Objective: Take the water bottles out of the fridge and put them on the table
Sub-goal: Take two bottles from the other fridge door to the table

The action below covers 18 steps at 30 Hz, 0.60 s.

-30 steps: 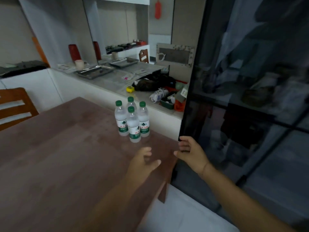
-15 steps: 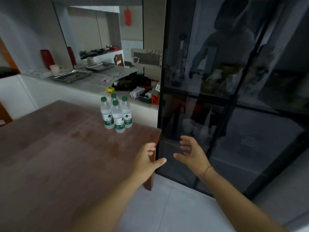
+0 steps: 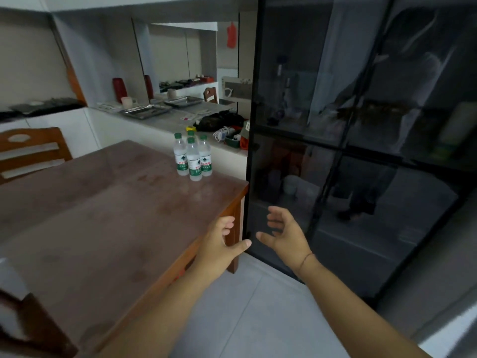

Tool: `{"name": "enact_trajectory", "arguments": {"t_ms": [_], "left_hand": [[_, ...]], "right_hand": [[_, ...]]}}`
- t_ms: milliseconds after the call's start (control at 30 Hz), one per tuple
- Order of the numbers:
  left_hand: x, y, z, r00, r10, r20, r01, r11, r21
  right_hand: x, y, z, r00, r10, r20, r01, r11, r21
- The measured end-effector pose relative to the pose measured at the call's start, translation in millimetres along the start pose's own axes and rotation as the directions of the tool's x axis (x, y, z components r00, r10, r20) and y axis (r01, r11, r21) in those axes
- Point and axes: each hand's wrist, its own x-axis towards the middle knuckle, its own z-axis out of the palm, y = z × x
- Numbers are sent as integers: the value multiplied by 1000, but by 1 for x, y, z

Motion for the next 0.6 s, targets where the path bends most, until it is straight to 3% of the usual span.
{"name": "enact_trajectory", "arguments": {"t_ms": [267, 600], "left_hand": [[-89, 33, 18, 1000, 21, -18, -21, 999, 35], [-170, 86, 39, 991, 124, 52, -126, 992, 24]], "right_hand": [[-80, -3, -28, 1000, -12, 17, 12, 1000, 11], [-177, -17, -81, 987, -75, -142, 74, 997, -14]]}}
